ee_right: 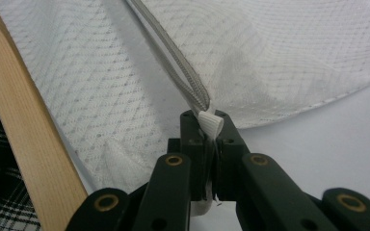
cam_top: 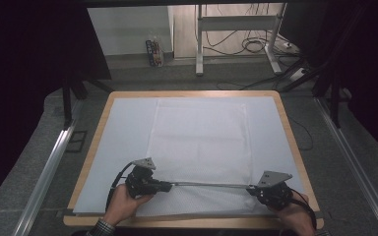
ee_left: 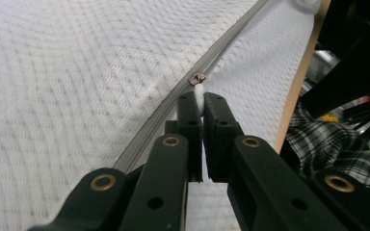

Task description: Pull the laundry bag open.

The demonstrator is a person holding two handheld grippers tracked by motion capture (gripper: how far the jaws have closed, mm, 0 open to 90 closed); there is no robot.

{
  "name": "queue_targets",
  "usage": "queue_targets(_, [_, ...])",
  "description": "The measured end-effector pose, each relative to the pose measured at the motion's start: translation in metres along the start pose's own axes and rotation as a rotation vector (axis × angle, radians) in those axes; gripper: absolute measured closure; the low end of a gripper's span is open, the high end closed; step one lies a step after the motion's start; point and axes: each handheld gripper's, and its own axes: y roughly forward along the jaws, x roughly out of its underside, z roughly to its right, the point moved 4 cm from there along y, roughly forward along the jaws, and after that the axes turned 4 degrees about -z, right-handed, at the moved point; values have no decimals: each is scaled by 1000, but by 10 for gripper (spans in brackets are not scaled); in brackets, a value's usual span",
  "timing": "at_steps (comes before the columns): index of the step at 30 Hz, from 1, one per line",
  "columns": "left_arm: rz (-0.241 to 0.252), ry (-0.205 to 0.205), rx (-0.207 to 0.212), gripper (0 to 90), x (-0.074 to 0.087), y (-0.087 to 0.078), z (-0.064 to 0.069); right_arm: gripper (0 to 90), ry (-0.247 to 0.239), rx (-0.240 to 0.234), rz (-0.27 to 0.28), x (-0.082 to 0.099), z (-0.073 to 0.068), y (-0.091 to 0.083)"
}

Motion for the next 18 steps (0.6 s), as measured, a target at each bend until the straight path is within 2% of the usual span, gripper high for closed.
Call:
queue_targets(6, [4,-9,-15,876,5,-6,-2,850,2,-3,0,0,0,0])
queue_targets(9, [13,-16,-3,876,8,-9,-3,850,2,-3,-1,0,0,0])
queue_targets(14, [10,-26,-27,876,12,-13,-4,850,-3,-1,-3,0,0,0])
queue_targets(18, [17,-36,-29,876,16,-18,-6,850,2,-1,-4,1,0,0])
